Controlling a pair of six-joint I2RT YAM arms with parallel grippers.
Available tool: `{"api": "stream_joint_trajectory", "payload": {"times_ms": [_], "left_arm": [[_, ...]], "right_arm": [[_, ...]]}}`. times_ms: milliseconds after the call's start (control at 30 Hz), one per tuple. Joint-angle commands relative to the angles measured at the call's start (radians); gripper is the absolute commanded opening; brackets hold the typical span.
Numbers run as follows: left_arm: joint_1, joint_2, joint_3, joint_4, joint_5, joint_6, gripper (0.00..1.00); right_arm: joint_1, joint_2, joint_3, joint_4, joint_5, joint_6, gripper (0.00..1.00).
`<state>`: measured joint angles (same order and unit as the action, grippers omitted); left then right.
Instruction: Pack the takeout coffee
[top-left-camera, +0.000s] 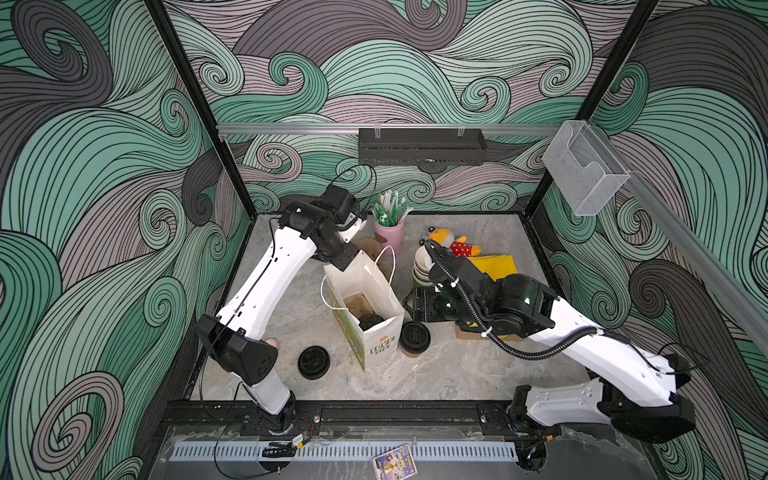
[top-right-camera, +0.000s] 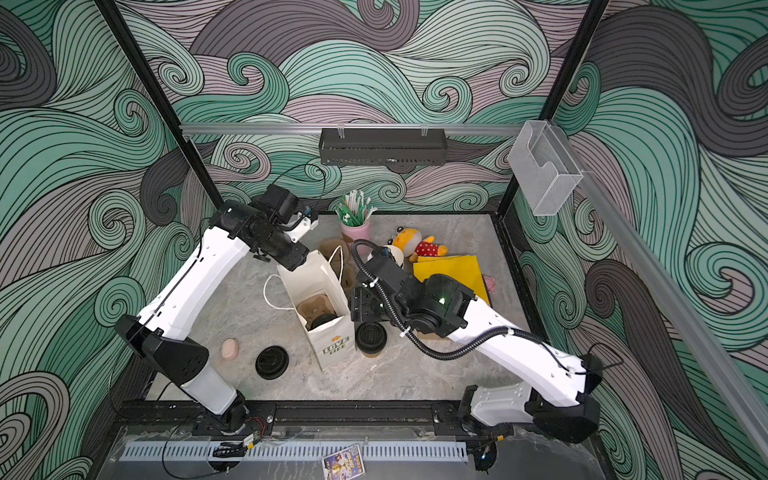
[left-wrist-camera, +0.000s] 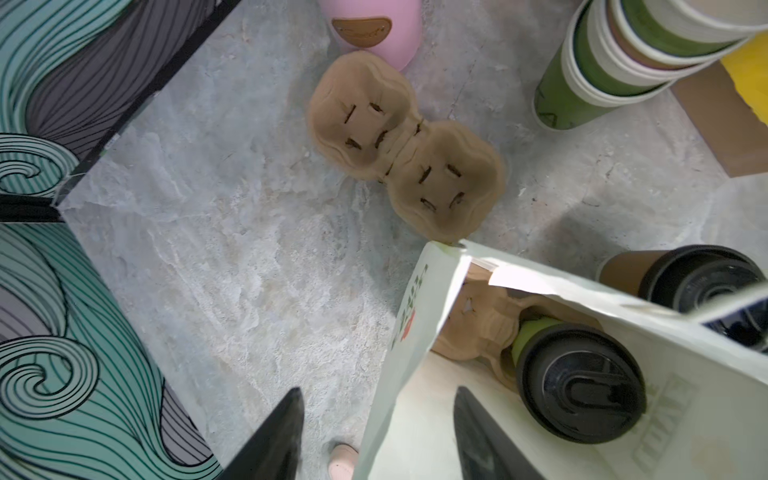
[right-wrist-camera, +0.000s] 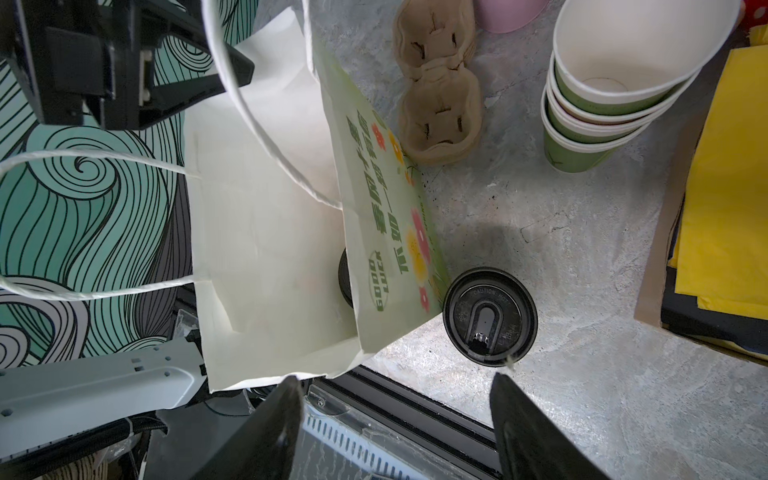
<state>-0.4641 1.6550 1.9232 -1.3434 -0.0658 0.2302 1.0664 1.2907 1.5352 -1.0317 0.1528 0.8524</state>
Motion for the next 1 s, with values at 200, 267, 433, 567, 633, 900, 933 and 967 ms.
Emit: {"api": "stream_joint_trajectory", "payload": {"times_ms": [200,267,433,567,633,900,933,967], "left_arm": [[0.061,0.031,-0.035,0.012,0.141,0.076,0.28],[0.064,0.024,-0.045,0.009,0.161,0.083,0.22],[0.079,-0.007,-0.073,0.004,0.153,0.088,0.08],[0.117,-0.052,-0.086,0.027,0.173,0.062,0.00],[0.138,-0.072,-0.098,0.036,0.170,0.047,0.00],[0.294,-0.168,-0.189,0.100,0.123,-0.047,0.00],[0.313,-0.177,-0.196,0.109,0.121,-0.065,0.00],[0.339,-0.186,-0.203,0.123,0.120,-0.087,0.00]], "right_arm": [[-0.009,-0.016,0.017,-0.024,0.013,0.020,0.72],[-0.010,-0.019,0.017,-0.025,0.018,0.022,0.72],[-0.014,-0.026,0.017,-0.028,0.024,0.022,0.72],[-0.018,-0.022,0.020,-0.032,0.018,0.019,0.72],[-0.018,-0.018,0.023,-0.033,0.015,0.016,0.72],[-0.032,0.003,0.071,-0.050,0.019,-0.006,0.72],[-0.034,0.010,0.079,-0.055,0.017,-0.011,0.72],[-0.034,0.017,0.087,-0.057,0.015,-0.016,0.72]]}}
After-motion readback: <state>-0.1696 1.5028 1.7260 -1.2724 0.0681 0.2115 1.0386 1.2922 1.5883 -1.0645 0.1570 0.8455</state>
